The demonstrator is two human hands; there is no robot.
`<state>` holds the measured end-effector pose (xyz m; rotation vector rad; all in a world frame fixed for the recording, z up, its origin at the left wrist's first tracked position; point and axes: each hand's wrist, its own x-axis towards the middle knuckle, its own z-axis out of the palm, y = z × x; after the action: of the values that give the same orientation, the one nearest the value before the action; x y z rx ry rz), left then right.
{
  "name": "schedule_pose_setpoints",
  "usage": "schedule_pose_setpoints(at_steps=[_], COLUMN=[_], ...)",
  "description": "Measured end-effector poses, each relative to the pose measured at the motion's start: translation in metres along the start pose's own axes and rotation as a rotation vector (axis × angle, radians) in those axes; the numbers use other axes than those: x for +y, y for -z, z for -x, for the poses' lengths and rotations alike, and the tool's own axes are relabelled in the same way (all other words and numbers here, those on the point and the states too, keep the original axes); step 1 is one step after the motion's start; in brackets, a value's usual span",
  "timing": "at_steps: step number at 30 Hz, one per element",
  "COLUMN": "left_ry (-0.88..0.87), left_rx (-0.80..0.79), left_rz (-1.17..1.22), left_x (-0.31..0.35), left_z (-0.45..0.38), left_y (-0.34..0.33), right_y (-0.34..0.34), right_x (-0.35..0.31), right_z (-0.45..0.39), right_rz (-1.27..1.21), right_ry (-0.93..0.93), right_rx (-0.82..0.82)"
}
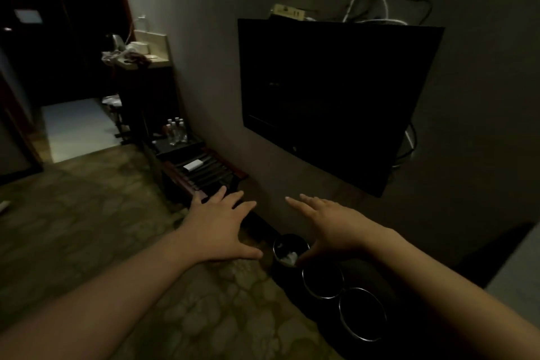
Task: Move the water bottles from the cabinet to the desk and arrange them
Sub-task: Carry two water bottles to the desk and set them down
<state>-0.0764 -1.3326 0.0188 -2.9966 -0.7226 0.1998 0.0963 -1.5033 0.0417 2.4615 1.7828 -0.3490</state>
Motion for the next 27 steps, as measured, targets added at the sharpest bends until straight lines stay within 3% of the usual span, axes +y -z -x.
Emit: schedule_pose_setpoints(at_steps=[17, 27], left_ry=[0.255, 0.408], left_rx=[0.025, 0.116], left_rz=[0.05, 0.098], left_x=[-0.237, -0.41], left_z=[-0.231, -0.3], left_y=[0.006, -0.011], right_y=[0.084, 0.112], right_x=[-0.006, -0.07], right_z=[-0.37, -0.578], right_rz=[-0.016, 0.047], right_ry=[0.224, 0.343], right_rx=[0.119, 0.1])
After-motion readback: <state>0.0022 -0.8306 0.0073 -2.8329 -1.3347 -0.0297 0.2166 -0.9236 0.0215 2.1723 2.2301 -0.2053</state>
